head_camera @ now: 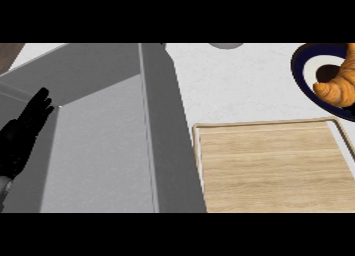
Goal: Pick the croissant from the tray and place it in the plate
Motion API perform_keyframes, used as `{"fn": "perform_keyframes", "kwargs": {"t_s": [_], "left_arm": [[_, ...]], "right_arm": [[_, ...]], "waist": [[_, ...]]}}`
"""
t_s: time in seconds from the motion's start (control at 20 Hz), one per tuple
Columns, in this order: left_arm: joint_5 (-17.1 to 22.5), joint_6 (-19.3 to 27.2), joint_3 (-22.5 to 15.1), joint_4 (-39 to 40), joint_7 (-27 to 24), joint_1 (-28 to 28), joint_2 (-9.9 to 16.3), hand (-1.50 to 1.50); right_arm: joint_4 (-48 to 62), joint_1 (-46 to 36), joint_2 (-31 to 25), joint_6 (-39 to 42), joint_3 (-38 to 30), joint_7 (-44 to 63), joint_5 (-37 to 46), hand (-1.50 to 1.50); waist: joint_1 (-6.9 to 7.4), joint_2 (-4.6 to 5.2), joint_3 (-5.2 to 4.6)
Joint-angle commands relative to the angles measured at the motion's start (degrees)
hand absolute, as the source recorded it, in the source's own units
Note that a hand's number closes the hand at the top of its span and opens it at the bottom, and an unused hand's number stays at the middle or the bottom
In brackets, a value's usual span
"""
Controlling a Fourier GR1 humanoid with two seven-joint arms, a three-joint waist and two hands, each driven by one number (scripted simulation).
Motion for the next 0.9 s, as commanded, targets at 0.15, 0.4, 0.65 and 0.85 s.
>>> {"fn": "perform_keyframes", "kwargs": {"t_s": [0.15, 0.4, 0.65, 0.85], "left_arm": [[1.1, -0.3, -1.2, 5.0, -2.7, -0.3, -8.0, 0.0], [2.2, -2.3, -1.0, 5.2, -1.9, -2.7, -7.2, 0.0], [1.7, -0.8, -2.6, 3.7, -2.0, -3.1, -7.6, 0.0], [1.7, -0.5, -3.5, 4.8, -2.2, -4.2, -8.5, 0.0]], "right_arm": [[12.9, -3.0, -3.3, 1.7, -7.8, -1.1, -4.1, 1.5], [26.0, -5.8, -4.6, -0.2, -8.9, -7.2, -1.5, 1.5], [38.0, -9.1, -9.0, 0.7, -9.2, -13.4, 1.5, 1.5], [43.3, -10.0, -9.2, 1.1, -5.6, -15.8, 5.6, 1.5]], "waist": [[0.89, 1.49, -1.88], [2.26, 1.94, -1.8], [3.87, 2.46, -1.7], [3.96, 2.52, -1.74]]}}
